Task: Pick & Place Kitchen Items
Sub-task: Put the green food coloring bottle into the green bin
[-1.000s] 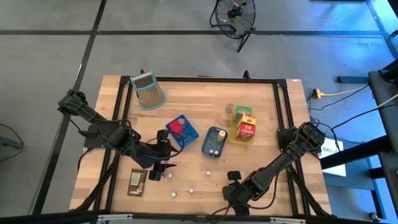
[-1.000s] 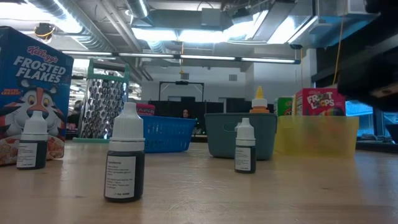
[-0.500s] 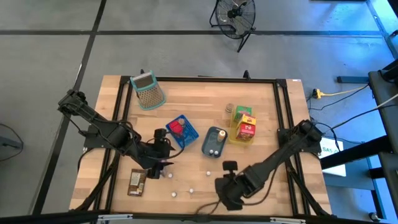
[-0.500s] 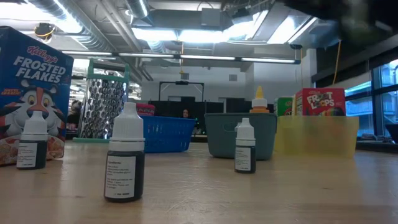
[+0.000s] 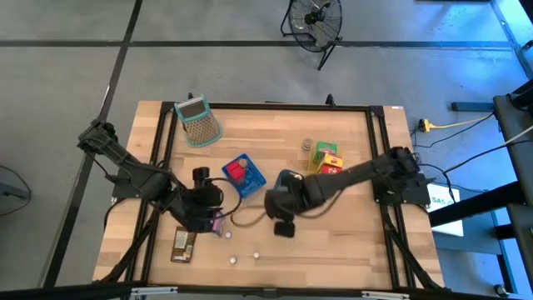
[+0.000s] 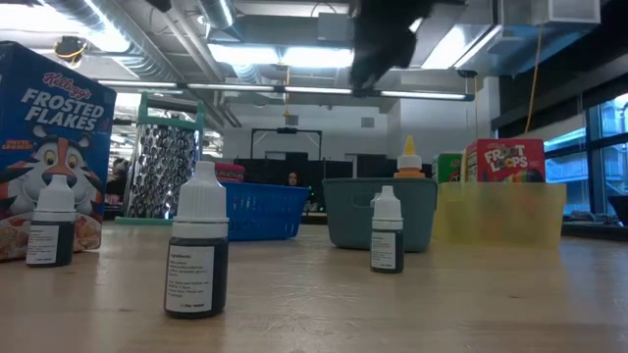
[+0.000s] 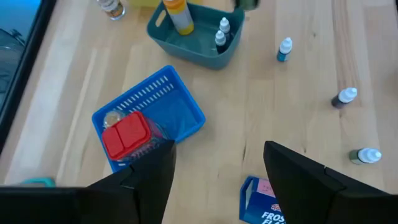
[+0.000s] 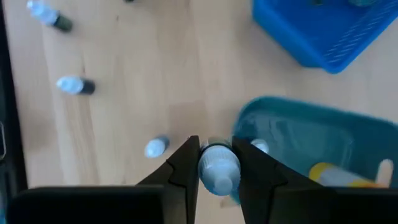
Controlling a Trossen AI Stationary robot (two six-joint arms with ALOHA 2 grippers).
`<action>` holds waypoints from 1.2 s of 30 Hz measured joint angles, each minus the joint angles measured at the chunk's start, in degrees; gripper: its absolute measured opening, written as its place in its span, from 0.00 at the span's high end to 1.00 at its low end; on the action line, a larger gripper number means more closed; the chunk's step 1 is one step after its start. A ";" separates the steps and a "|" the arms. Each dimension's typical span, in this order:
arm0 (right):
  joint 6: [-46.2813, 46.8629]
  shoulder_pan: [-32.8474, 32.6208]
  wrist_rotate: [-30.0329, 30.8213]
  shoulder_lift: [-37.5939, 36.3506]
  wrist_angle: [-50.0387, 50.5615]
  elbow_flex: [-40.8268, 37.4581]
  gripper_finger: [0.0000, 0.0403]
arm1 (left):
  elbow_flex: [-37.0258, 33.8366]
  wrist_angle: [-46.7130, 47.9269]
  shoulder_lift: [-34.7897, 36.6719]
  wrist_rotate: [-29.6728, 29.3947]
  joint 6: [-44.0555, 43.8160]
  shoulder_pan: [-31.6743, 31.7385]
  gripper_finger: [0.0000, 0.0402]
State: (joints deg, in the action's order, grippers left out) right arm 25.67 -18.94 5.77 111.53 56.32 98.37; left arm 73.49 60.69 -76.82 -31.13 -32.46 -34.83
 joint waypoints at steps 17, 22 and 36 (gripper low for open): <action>2.07 8.67 -3.02 0.00 2.27 -1.75 0.79 | 0.00 7.98 0.00 -4.22 -7.70 -0.83 0.40; -1.96 9.56 -2.98 0.00 1.04 -3.36 0.79 | 0.00 11.02 0.00 -6.22 -10.30 -0.83 0.40; -5.52 11.07 -4.67 5.94 -1.42 -3.87 0.79 | 0.00 10.91 0.00 -6.80 -11.33 -0.83 0.40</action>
State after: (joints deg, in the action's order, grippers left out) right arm 20.15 -7.88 1.09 117.46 54.90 94.50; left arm 73.49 71.60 -76.82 -37.93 -43.78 -35.66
